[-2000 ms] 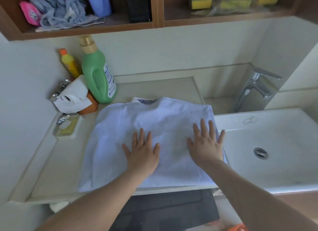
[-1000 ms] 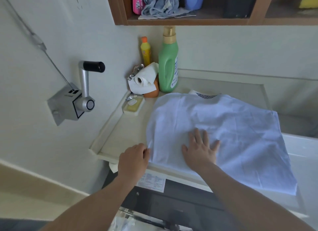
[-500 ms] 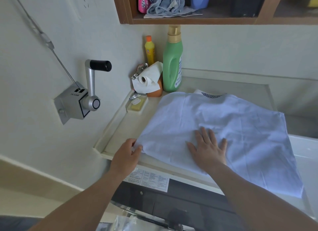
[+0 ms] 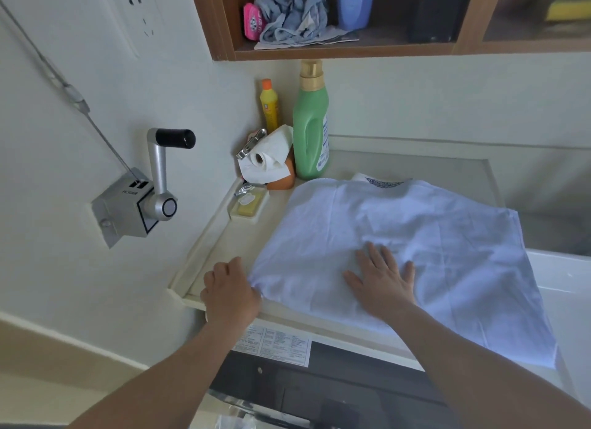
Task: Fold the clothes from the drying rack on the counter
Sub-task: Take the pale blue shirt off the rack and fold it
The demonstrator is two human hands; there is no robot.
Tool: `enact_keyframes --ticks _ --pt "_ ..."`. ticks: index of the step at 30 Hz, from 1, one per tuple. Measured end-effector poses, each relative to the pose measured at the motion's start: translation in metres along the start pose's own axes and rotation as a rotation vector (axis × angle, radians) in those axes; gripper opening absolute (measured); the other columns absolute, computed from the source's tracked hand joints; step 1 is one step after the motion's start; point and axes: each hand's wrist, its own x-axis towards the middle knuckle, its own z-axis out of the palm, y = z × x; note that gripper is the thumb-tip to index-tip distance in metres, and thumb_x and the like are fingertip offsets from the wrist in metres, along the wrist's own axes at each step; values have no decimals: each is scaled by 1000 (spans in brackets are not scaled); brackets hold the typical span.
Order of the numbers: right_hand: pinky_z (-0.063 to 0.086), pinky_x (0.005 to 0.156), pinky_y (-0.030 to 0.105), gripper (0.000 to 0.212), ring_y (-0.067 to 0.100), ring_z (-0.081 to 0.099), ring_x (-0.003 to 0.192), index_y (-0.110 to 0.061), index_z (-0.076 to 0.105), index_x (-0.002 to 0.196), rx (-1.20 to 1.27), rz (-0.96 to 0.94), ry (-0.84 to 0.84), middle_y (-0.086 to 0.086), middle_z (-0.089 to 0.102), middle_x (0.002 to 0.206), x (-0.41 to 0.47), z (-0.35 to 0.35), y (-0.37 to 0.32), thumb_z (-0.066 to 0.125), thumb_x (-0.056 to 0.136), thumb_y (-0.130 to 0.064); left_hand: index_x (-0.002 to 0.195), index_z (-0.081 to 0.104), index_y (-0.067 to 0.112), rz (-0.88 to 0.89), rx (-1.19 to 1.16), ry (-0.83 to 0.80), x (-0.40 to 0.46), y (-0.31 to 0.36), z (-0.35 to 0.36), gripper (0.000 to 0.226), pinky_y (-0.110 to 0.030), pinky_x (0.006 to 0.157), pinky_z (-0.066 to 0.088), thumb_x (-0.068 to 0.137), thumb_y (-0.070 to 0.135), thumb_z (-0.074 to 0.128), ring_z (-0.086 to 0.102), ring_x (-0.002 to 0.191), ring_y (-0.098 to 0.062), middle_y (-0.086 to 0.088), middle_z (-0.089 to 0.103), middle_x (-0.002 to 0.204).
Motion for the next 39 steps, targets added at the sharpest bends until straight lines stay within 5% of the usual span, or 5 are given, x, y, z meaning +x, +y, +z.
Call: enact_keyframes --ticks 5,12,21,33,39 --pt "4 119 60 57 21 -5 155 -40 23 155 70 76 143 -4 1 169 -9 0 12 26 101 -59 157 32 29 587 -38 -61 -15 89 12 66 -52 120 26 93 28 51 18 151 -27 2 19 165" --pt "-3 120 59 69 20 -8 156 -49 0 156 -4 266 143 -11 -6 170 -33 -6 105 0 93 -77 157 -22 40 409 228 -501 -20 143 55 74 -65 118 -14 97 71 7 -37 149 -26 6 -40 161" --pt "-3 118 68 71 27 -10 156 -41 6 159 38 675 154 -3 -5 171 -74 -26 215 6 95 -70 155 6 30 319 307 -496 -12 178 39 77 -70 110 15 86 60 25 0 150 -35 -2 -1 164" --pt "26 118 64 72 28 32 150 -31 52 144 -75 -381 199 -1 40 160 -60 12 82 43 85 -72 158 -20 37 467 279 -539 -10 155 50 90 -63 118 -8 89 81 19 -32 151 -27 6 -35 163" --pt "47 102 62 56 30 56 133 -33 65 128 -195 -447 203 -2 58 144 -53 16 73 51 76 -47 154 39 29 780 203 -202 -15 63 26 74 -44 115 27 83 45 48 30 150 -19 11 29 164"
